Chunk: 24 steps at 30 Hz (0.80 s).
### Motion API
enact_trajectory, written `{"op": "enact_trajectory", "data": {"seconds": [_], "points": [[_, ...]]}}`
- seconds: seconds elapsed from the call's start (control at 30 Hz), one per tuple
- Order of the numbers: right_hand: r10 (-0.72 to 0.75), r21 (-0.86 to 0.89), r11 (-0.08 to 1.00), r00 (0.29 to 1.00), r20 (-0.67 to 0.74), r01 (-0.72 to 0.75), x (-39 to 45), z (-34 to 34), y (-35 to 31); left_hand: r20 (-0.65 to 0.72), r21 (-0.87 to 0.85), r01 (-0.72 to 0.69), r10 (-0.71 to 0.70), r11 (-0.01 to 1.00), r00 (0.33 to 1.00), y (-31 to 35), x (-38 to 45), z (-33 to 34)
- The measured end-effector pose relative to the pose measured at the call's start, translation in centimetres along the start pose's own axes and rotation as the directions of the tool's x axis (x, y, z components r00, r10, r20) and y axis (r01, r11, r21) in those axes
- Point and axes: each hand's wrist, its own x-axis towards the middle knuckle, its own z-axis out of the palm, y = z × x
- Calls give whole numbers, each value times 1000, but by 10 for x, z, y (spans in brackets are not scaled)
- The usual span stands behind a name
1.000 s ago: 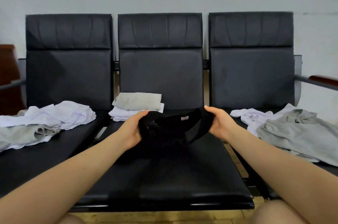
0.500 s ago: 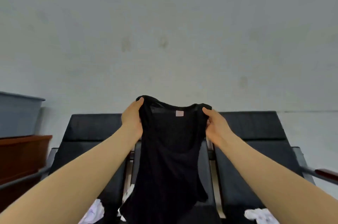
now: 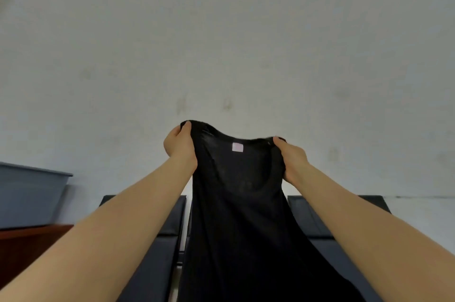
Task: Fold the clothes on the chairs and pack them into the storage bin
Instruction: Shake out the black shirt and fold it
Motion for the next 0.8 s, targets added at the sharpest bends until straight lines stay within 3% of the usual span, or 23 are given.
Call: {"op": "enact_trajectory", "data": {"seconds": [0.17, 0.4, 0.57, 0.7, 0.8], "points": [[206, 14, 979, 976, -69, -205, 11, -36, 75, -67, 128, 224, -217, 966, 974, -72, 8, -50], [463, -28, 886, 886, 14, -462, 3, -78, 187, -112, 245, 509, -498, 825, 860, -185, -10, -121], [503, -263, 804, 846, -179, -534, -8, -107, 274, -192, 387, 599, -575, 700, 796, -261, -19, -173], [464, -644, 550, 836, -292, -531, -6, -125, 321, -244, 600, 610, -608, 517, 756, -304, -15, -201], [526, -564, 536, 771, -360, -629, -2, -129, 341, -259, 630, 626, -636, 459, 727, -327, -3, -211]]}}
